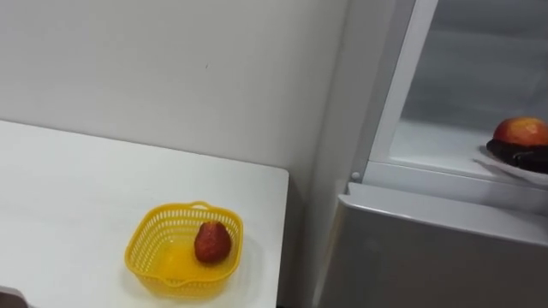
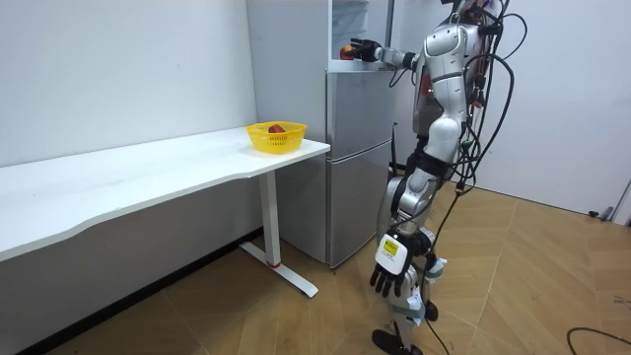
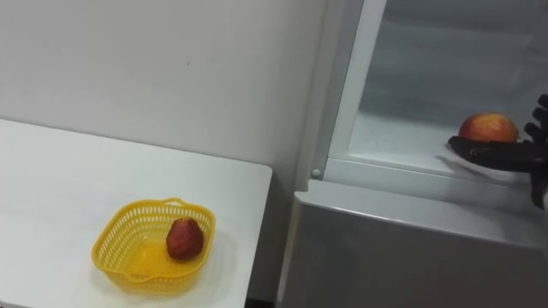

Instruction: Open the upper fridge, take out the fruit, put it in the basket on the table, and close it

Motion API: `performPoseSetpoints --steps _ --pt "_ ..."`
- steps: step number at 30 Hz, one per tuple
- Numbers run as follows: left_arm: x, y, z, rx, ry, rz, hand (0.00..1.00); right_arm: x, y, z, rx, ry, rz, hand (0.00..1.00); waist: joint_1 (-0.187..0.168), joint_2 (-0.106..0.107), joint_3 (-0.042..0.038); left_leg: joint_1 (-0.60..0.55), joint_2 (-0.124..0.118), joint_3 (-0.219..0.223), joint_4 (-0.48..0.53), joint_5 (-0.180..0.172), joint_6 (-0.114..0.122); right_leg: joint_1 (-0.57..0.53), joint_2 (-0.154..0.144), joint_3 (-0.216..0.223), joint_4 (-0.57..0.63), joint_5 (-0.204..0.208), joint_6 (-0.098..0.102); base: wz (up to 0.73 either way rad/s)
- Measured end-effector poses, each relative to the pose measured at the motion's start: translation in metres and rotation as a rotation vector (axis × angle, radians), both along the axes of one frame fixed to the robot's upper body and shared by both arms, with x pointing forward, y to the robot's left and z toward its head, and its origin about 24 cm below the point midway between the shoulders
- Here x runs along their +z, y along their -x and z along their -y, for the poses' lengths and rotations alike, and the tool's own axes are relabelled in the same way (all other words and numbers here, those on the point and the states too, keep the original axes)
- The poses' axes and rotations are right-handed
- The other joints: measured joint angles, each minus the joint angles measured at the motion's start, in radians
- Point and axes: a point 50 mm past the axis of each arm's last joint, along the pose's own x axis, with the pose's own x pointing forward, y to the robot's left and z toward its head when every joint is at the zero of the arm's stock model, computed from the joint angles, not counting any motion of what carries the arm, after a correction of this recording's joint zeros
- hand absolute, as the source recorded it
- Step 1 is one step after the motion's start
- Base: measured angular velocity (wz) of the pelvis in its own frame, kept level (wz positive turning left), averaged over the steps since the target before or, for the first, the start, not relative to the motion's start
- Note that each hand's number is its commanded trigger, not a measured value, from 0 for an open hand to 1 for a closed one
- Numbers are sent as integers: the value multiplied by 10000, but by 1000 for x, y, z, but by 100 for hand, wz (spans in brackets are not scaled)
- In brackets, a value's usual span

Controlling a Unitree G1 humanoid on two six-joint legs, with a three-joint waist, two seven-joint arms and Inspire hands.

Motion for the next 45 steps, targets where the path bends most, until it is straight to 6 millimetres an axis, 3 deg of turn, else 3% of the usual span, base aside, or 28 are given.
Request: performPoseSetpoints --steps 5,11,25,36,37,38,39,45 --pt "0 -2 1 -160 24 60 0 0 0 -1 49 73 -37 0 5 -6 15 0 -1 -26 2 2 -2 11 -3 -21 -7 0 0 1" --pt "0 -4 2 -383 68 116 0 1 -1 0 -9 81 12 0 17 -59 135 -14 -4 -63 14 5 -9 31 -1 -51 -25 -2 -1 1" --pt "-1 -1 5 -340 517 -288 0 0 -5 -3 136 1430 -602 0 52 -53 124 -62 -8 -82 14 6 -9 -20 3 -40 -20 -3 -1 0" --pt "-1 -2 5 -350 674 -356 0 -3 -7 2 -98 1778 -1092 0 272 -52 93 -160 -3 -78 40 8 -13 -91 5 -38 26 16 -31 0" --pt "-2 -3 5 -367 676 -321 0 -1 -8 1 -97 1890 -1118 16 273 -56 96 -258 0 -78 119 8 -14 -175 3 -32 81 19 -36 0" --pt "-1 -4 5 -380 673 -292 0 -1 -8 1 -95 1946 -1140 75 280 -61 92 -295 1 -79 126 9 -15 -232 -2 -25 126 19 -37 0" --pt "-1 -4 5 -381 671 -290 0 -1 -9 1 -90 1972 -1144 100 284 -62 91 -317 1 -79 139 10 -16 -257 -4 -21 146 19 -37 0" --pt "-2 -4 6 -598 697 -336 0 3 -9 0 -89 2277 -1039 100 294 -160 99 -554 1 -135 170 43 -56 -489 4 -18 162 30 -74 0"
